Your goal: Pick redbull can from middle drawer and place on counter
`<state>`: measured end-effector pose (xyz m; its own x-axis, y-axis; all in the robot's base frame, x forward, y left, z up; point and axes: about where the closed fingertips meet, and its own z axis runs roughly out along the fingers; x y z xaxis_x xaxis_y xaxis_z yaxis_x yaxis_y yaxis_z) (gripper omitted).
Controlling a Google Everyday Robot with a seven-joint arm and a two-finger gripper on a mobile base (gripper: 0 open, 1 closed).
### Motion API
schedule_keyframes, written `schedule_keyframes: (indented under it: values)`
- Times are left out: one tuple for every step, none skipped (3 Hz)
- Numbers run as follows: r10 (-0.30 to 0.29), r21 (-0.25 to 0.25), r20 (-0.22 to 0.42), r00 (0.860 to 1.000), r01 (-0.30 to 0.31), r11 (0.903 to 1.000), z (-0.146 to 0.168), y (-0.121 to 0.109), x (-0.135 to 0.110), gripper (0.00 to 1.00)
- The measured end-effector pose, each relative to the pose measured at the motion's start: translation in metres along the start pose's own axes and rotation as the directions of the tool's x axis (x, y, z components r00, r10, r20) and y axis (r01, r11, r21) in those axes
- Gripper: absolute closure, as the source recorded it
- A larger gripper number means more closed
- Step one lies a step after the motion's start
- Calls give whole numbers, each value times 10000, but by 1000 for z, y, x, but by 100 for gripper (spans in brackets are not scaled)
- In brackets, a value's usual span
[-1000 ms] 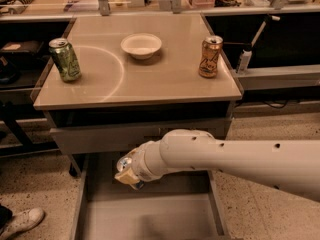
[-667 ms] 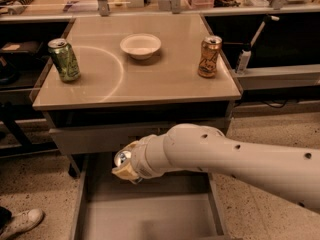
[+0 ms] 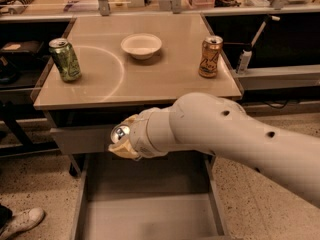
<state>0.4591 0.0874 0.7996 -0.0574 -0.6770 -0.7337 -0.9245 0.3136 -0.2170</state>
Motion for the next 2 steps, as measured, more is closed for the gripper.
schedule_keyframes:
  values:
    - [-49, 2, 25, 10000, 49, 10000, -2, -1, -5, 100]
    - [-146, 275, 169, 9998, 141, 9995, -17, -15, -19, 100]
